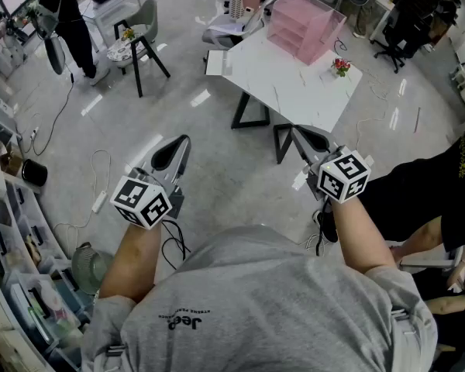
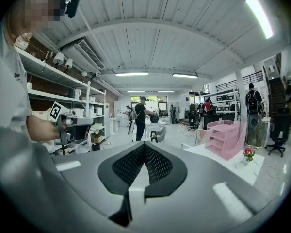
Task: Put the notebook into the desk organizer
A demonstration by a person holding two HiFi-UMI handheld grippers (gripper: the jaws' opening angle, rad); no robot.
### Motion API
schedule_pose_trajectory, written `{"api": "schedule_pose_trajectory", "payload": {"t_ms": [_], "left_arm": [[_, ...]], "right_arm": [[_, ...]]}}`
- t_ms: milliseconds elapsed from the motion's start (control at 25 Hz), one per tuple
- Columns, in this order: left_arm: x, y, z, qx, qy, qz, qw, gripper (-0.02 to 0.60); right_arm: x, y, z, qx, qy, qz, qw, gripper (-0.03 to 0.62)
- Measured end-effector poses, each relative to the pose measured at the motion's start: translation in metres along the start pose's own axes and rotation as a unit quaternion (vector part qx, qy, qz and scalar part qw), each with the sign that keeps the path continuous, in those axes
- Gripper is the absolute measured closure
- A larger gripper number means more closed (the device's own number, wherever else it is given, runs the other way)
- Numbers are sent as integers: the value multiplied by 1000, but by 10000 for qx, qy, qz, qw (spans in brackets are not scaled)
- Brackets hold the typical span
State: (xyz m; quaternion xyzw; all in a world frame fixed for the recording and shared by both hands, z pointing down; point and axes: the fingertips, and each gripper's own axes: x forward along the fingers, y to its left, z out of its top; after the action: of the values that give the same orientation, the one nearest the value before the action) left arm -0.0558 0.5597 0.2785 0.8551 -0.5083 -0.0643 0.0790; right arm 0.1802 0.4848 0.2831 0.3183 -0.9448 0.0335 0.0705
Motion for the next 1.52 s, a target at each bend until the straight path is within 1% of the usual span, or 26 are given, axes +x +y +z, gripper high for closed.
{"api": "schedule_pose_trajectory", "payload": {"t_ms": [400,560,640,680,720,760,840,920,1160,1400,1520], "left_arm": [[5,-3,-3,33,36,-46,10000,532],[7,-5,0,80,-50,-41,9999,532],[9,-8,0,47,-60,-121,9999,532],[12,-11,-1,4,-27,-218,9998,444],[15,-14,-2,-40,18,-310,9995,222],[18,-15,-3,-62,51,-350,9994,154],[22,-17,-3,-43,78,-294,9995,95],[24,-20,-3,-22,89,-226,9997,83],[35,-43,-6,115,105,-81,9998,83],[55,-73,-11,123,14,171,9998,83],[65,-81,-12,105,-23,264,9996,84]], "right_arm": [[-2,-5,-2,-66,10,-73,10000,592],[-2,-7,-2,-104,2,-76,9999,592],[-3,-8,-2,-135,-16,-58,9999,592],[-3,-8,-2,-149,-19,-46,9999,592],[-4,-9,-3,-158,-19,-34,9999,592],[-4,-10,-3,-161,-18,-21,9999,592],[-5,-13,-2,-149,-27,12,9999,591],[-7,-16,0,-139,-42,61,9999,591],[-17,-31,0,-189,-77,295,9994,591],[-33,-59,3,-277,-137,527,9981,591],[-36,-74,4,-259,-187,578,9978,591]]}}
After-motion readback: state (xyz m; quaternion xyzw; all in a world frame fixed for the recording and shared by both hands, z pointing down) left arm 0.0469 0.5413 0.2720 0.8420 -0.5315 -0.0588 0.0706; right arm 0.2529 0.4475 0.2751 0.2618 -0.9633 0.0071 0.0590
